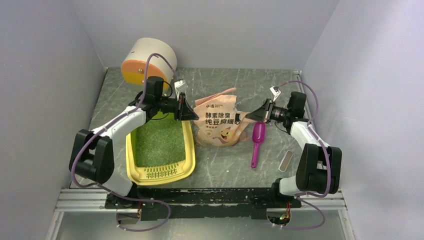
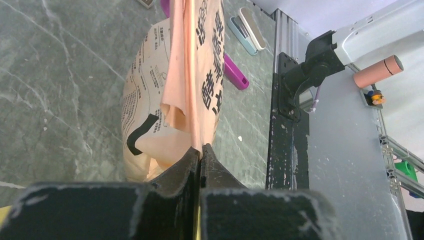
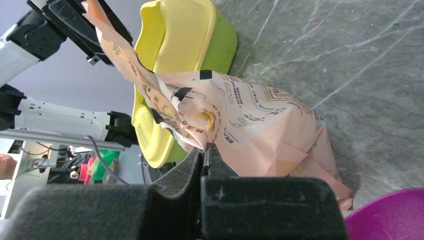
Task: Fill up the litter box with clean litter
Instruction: Close the cat litter bag at the center of the board.
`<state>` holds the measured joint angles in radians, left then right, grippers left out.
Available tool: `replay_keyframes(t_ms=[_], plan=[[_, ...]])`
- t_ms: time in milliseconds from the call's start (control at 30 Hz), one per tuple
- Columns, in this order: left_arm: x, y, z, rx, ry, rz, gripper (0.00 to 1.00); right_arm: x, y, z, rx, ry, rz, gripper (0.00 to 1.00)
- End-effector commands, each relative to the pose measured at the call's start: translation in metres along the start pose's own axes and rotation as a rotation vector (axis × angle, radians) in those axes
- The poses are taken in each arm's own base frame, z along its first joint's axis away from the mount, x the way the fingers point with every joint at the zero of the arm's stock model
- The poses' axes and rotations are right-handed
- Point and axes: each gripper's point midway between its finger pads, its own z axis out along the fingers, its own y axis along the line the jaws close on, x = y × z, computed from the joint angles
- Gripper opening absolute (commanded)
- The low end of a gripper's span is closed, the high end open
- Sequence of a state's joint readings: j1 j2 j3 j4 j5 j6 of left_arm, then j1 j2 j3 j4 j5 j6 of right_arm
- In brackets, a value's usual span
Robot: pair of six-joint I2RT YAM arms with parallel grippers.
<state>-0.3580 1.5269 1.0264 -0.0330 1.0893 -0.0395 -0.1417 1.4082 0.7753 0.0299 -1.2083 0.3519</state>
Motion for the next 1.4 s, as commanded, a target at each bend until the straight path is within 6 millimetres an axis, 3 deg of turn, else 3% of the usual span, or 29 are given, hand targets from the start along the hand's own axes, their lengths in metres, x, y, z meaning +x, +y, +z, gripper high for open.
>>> replay_keyframes(t_ms=[0, 100, 200, 267, 367, 467, 600, 700, 833, 1067, 1233, 1367], plan=[[0.007, -0.003, -0.007, 0.016, 0.076, -0.045, 0.05, -0.009, 0.002, -0.006, -0.021, -0.025, -0.041, 0.0], [-0.01, -0.006, -0.013, -0.056, 0.032, 0.037, 0.11, -0.01, 0.007, -0.007, -0.033, -0.028, -0.051, 0.0], [-0.033, 0.003, -0.029, -0.244, -0.071, 0.116, 0.39, -0.01, 0.006, -0.007, -0.023, -0.028, -0.049, 0.0], [-0.052, -0.001, -0.04, -0.317, -0.169, 0.168, 0.48, -0.01, 0.006, -0.007, -0.026, -0.028, -0.044, 0.0], [-0.076, -0.024, -0.049, -0.308, -0.286, 0.279, 0.6, -0.01, 0.006, -0.007, -0.024, -0.026, -0.044, 0.0], [-0.087, -0.062, -0.032, -0.189, -0.297, 0.436, 0.64, -0.012, 0.008, -0.007, -0.027, -0.032, -0.054, 0.0], [-0.071, -0.074, 0.03, -0.156, -0.076, 0.599, 0.65, -0.011, 0.012, -0.008, -0.038, -0.037, -0.071, 0.0], [-0.068, -0.065, 0.06, -0.179, 0.0, 0.651, 0.65, -0.009, 0.013, -0.008, -0.042, -0.038, -0.078, 0.0], [-0.054, -0.071, 0.095, -0.146, 0.063, 0.823, 0.61, -0.008, 0.014, -0.008, -0.051, -0.033, -0.077, 0.0], [-0.044, -0.044, 0.108, -0.226, 0.119, 0.87, 0.65, -0.008, 0.016, -0.008, -0.061, -0.032, -0.087, 0.0], [-0.017, -0.014, 0.113, -0.28, 0.258, 0.861, 0.66, -0.01, 0.019, -0.009, -0.068, -0.031, -0.103, 0.0], [0.002, -0.003, 0.116, -0.272, 0.328, 0.841, 0.65, -0.01, 0.022, -0.01, -0.078, -0.033, -0.121, 0.0]])
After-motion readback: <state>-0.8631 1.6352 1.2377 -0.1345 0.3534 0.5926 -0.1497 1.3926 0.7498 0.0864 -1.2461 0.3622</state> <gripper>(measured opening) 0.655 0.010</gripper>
